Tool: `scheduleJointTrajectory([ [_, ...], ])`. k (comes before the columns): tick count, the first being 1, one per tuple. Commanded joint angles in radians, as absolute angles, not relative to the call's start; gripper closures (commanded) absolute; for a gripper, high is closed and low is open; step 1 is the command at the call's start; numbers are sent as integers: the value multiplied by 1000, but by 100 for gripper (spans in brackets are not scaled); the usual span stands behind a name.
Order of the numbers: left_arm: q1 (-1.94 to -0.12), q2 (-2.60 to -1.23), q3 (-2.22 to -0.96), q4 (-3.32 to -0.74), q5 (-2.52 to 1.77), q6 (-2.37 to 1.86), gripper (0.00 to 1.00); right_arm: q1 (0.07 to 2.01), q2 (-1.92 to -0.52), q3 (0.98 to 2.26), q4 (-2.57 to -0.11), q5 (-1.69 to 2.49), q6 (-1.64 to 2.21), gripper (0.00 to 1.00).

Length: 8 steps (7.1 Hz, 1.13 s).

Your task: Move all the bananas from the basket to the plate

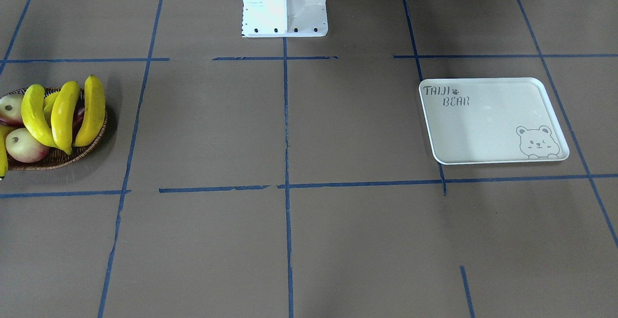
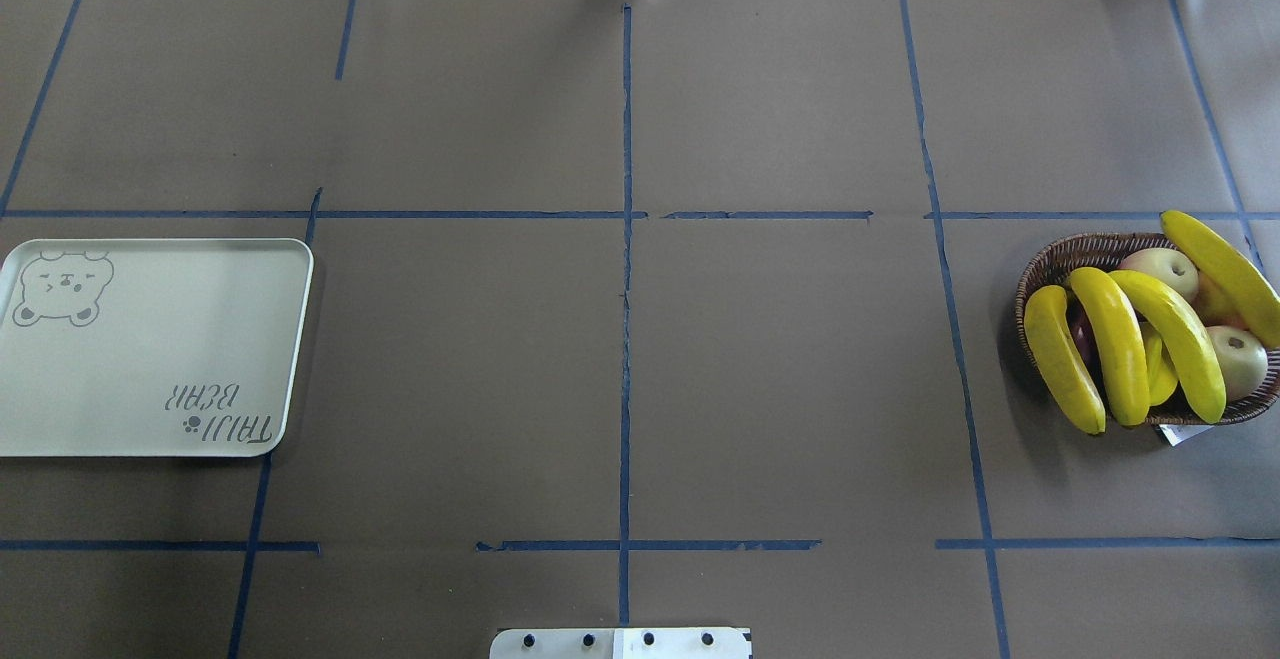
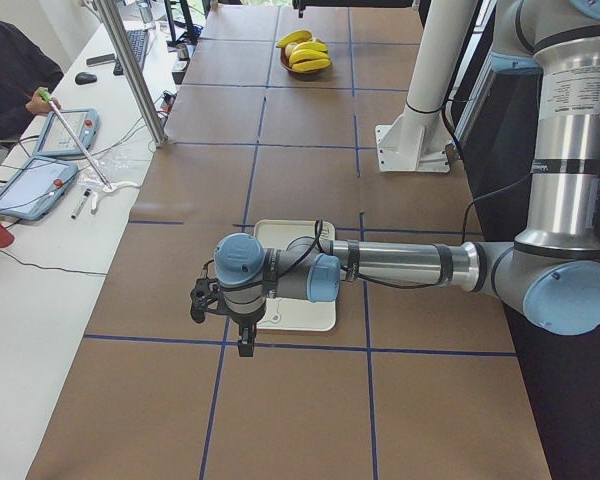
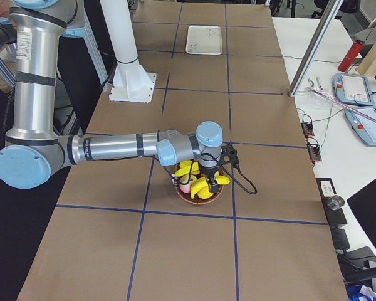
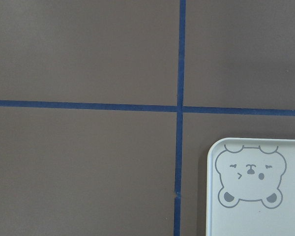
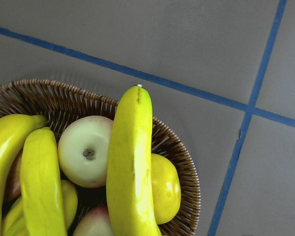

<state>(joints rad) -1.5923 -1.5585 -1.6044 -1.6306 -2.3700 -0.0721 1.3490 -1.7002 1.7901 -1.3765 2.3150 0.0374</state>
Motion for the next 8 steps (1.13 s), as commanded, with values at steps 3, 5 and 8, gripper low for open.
scheduleJointTrajectory([
  [3, -1592, -1559, -1606, -1632, -2368, -71, 0, 1220, -1706, 1787, -1367, 2223, 60, 7],
  [5, -1592, -1559, -1606, -1632, -2368, -69, 0, 1184, -1704, 1781, -1367, 2218, 60, 7],
  [8, -1592, -1559, -1606, -1632, -2368, -67, 0, 1164, -1697, 1747, -1370, 2203, 54, 7],
])
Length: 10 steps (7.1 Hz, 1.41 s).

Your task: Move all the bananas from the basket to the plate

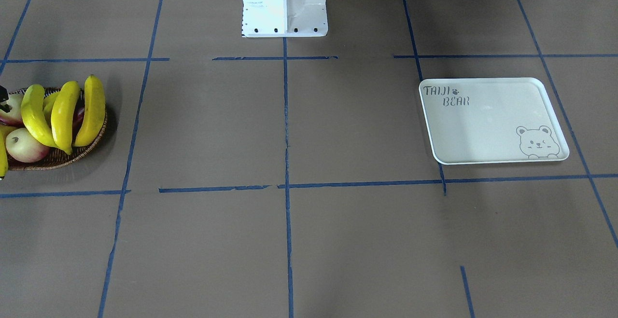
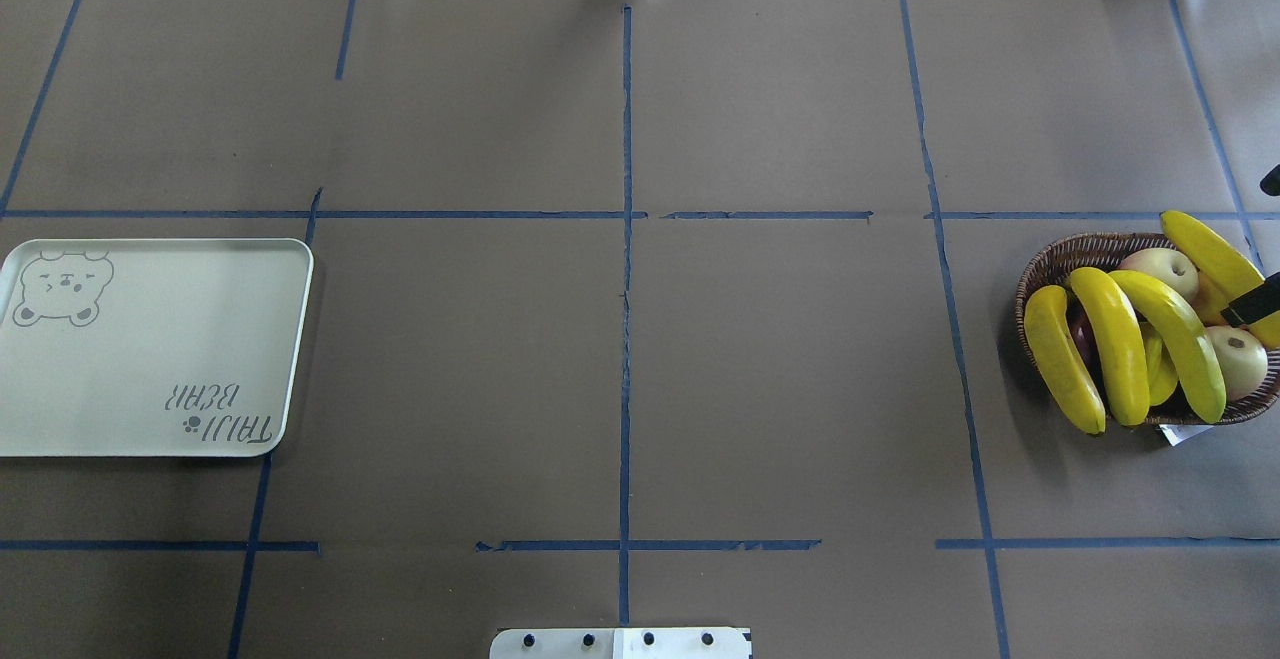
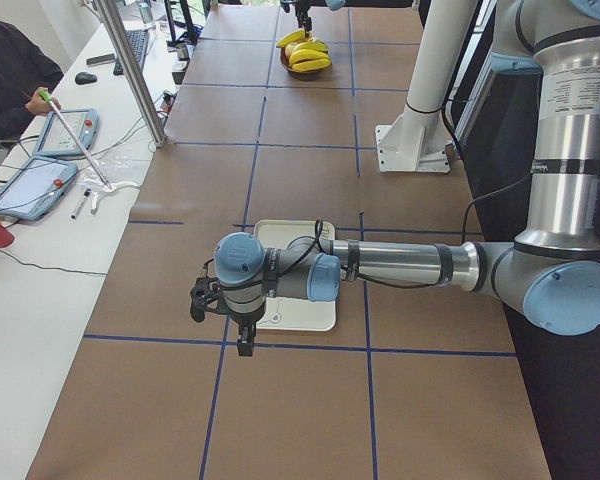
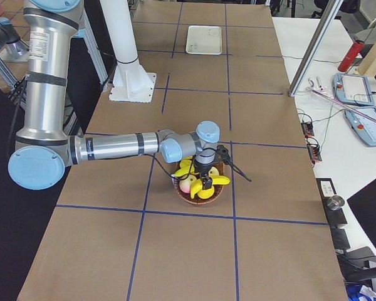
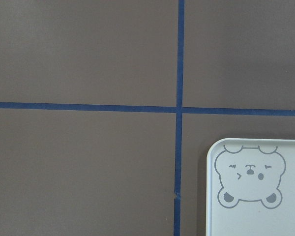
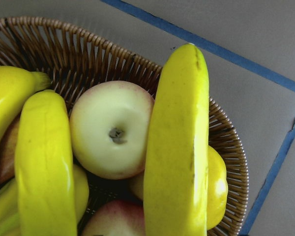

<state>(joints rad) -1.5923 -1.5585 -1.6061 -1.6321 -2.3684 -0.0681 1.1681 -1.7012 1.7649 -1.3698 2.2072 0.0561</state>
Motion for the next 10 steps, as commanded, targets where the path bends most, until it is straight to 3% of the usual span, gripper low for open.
scheduleJointTrajectory([
  [1, -1592, -1560, -1606, -1632, -2368, -67, 0, 1163, -1691, 1737, -1371, 2204, 54, 8],
  [4, -1592, -1560, -1606, -1634, -2368, -64, 0, 1163, -1687, 1735, -1376, 2203, 54, 18],
  [6, -1592, -1560, -1606, -1634, -2368, -63, 0, 1164, -1687, 1735, -1378, 2203, 54, 48],
  [8, -1592, -1562, -1606, -1632, -2368, -63, 0, 1166, -1689, 1736, -1378, 2203, 54, 68],
  [10, -1592, -1562, -1606, -1632, -2368, -64, 0, 1175, -1693, 1743, -1376, 2203, 54, 94],
])
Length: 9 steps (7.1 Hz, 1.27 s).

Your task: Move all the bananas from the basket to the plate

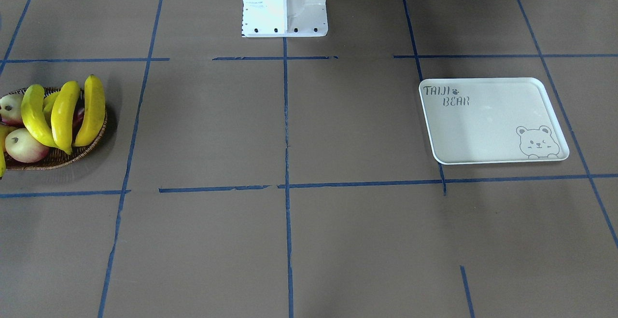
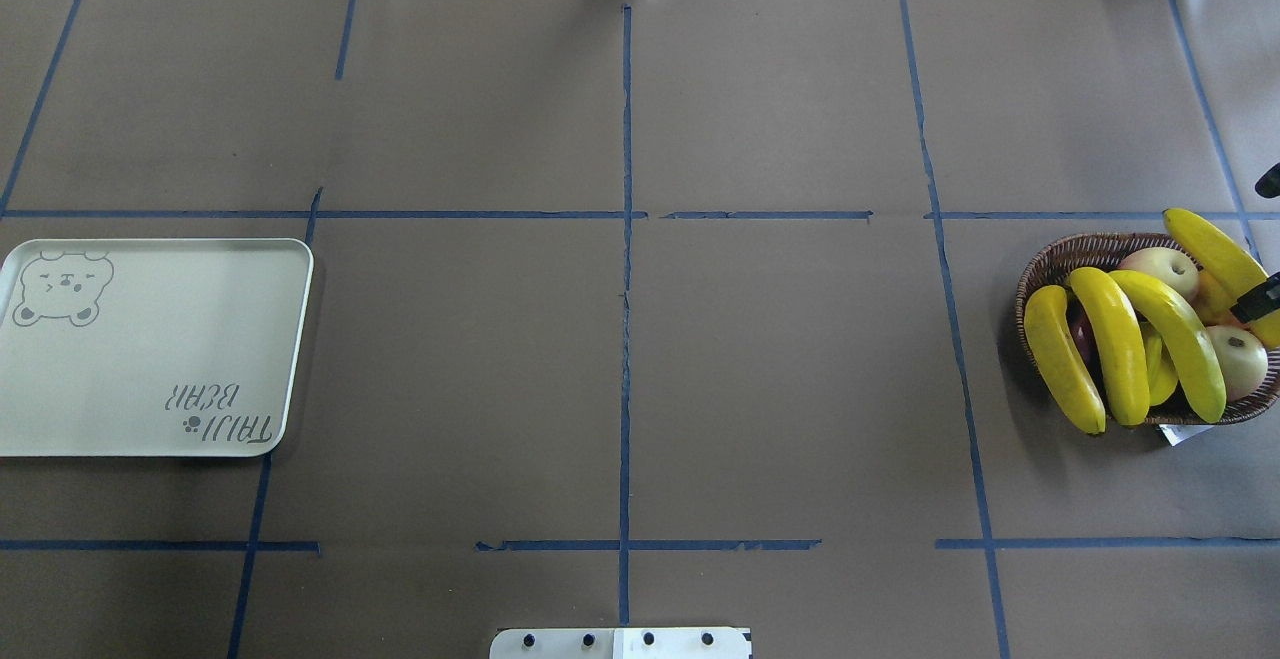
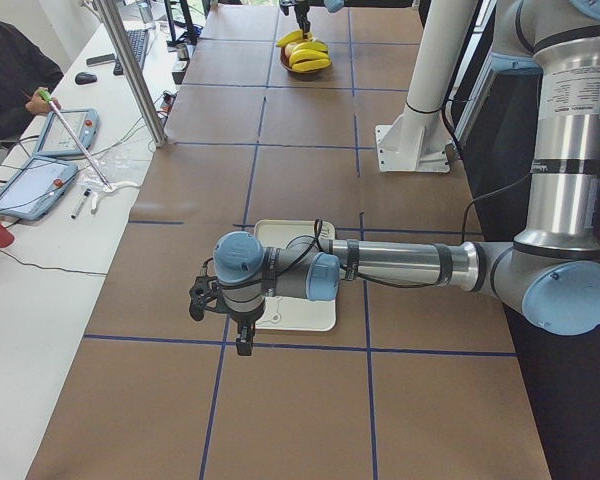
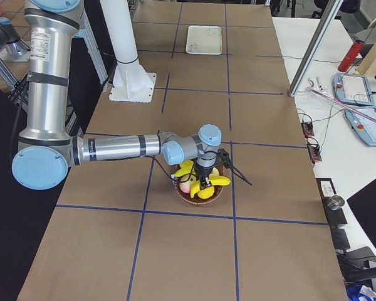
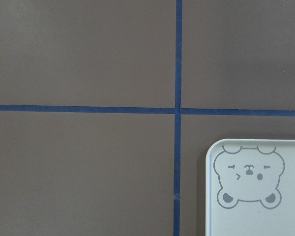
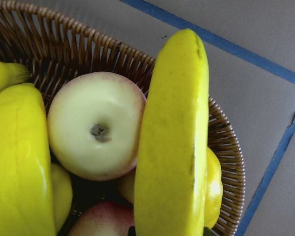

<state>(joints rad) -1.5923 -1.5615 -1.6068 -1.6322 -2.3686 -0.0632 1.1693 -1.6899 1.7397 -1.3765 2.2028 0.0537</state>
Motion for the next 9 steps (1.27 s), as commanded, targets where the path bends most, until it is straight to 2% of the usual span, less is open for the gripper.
scheduleJointTrajectory([
  [1, -1592, -1562, -1608, -1632, -2368, -64, 0, 1207, -1703, 1750, -1371, 2204, 49, 98],
  [5, -1592, -1563, -1614, -1635, -2370, -68, 0, 1338, -1752, 1889, -1414, 2267, 48, 100],
  [7, -1586, -1566, -1618, -1696, -2370, -74, 0, 1338, -1674, 1922, -1430, 2467, 69, 100],
  [9, -1545, -1620, -1629, -1706, -2391, -191, 0, 1292, -1504, 1914, -1431, 2554, 240, 100],
])
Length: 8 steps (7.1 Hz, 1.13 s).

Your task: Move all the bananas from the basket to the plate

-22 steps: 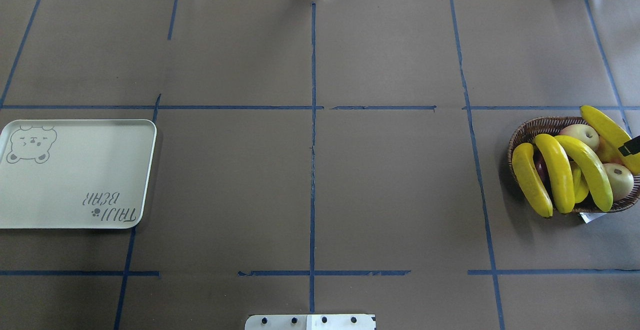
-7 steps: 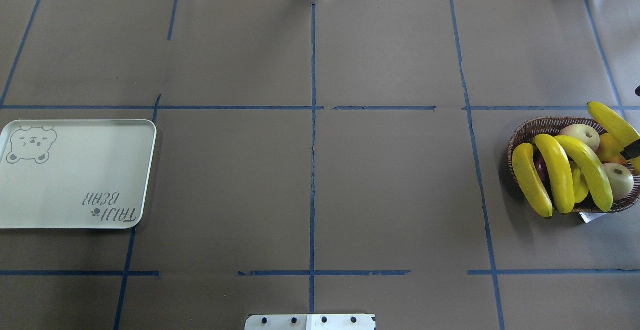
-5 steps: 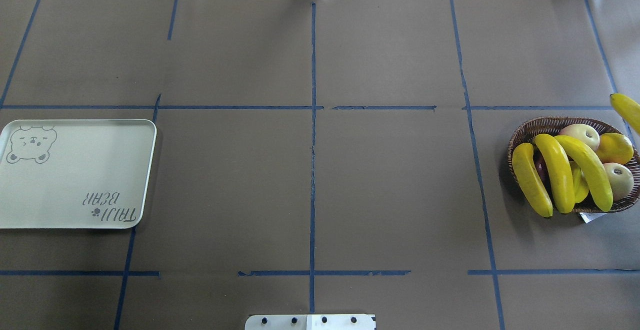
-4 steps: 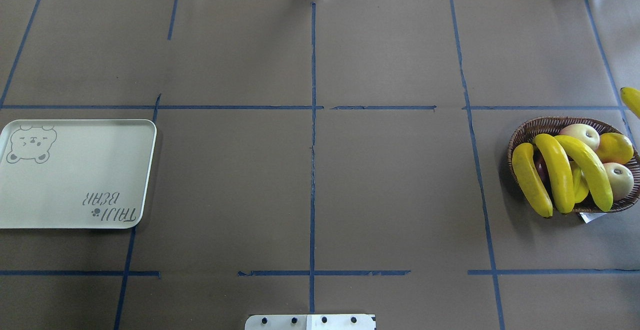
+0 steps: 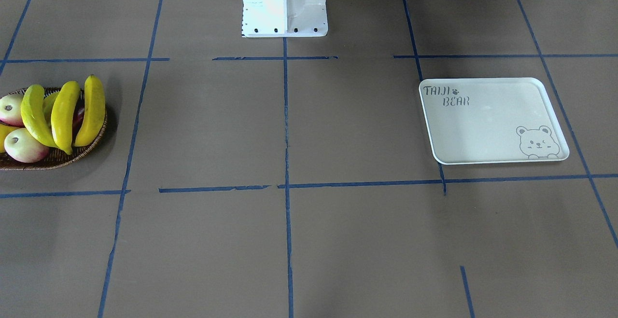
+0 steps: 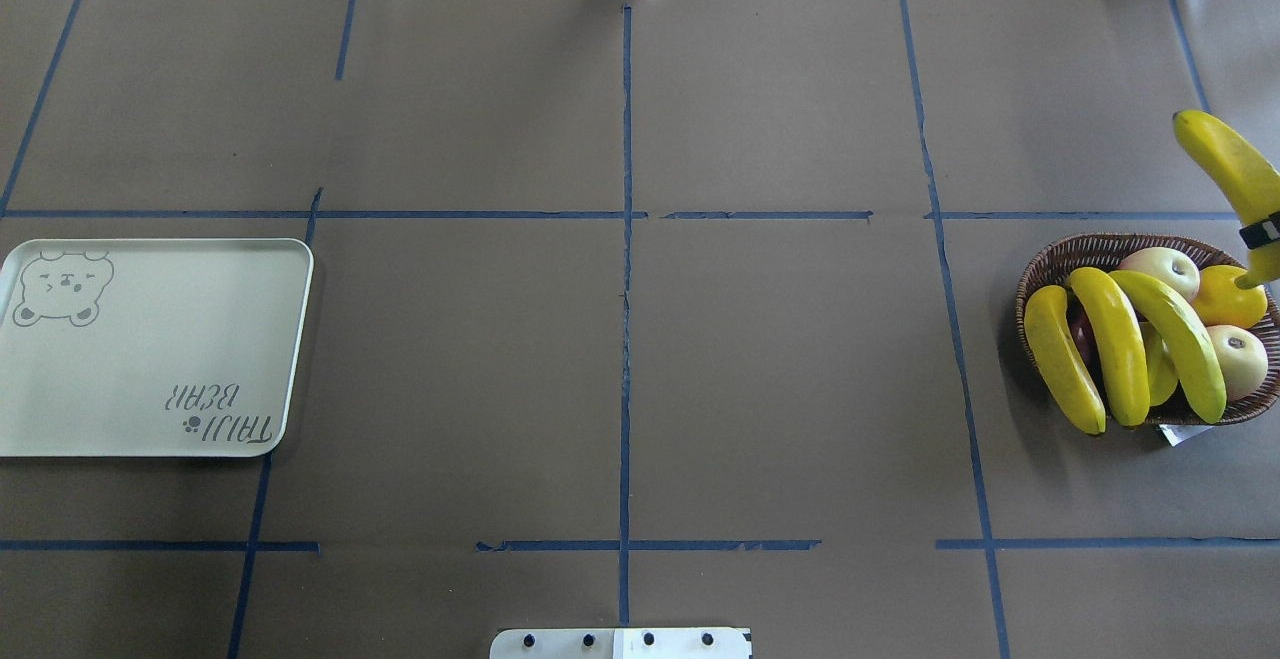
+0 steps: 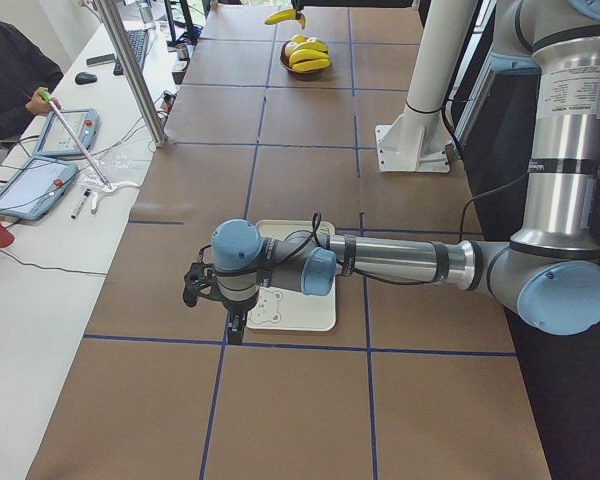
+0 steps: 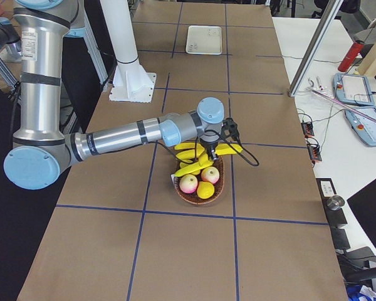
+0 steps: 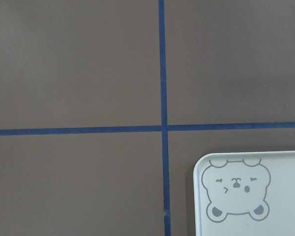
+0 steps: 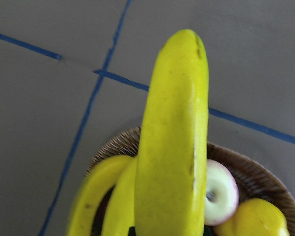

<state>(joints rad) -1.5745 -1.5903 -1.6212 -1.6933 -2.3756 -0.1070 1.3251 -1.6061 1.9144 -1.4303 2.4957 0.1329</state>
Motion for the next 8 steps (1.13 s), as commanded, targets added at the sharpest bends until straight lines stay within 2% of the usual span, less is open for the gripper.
scheduleJointTrajectory([
  [1, -1496, -1634, -1641, -1754, -2426, -303, 0, 1213, -1408, 1916, -1418, 2568, 447, 100],
  [3, -1416, -1710, -1660, -1906, -2489, -635, 0, 1067, -1190, 1913, -1411, 2563, 825, 100],
  [4, -1411, -1762, -1660, -1937, -2522, -761, 0, 1002, -1124, 1913, -1411, 2550, 927, 100],
  [6, -1279, -1901, -1664, -1948, -2548, -1006, 0, 877, -1031, 1925, -1408, 2440, 1038, 100],
  [8, -1169, -1974, -1678, -2061, -2545, -1273, 0, 757, -959, 1940, -1369, 2303, 1126, 100],
])
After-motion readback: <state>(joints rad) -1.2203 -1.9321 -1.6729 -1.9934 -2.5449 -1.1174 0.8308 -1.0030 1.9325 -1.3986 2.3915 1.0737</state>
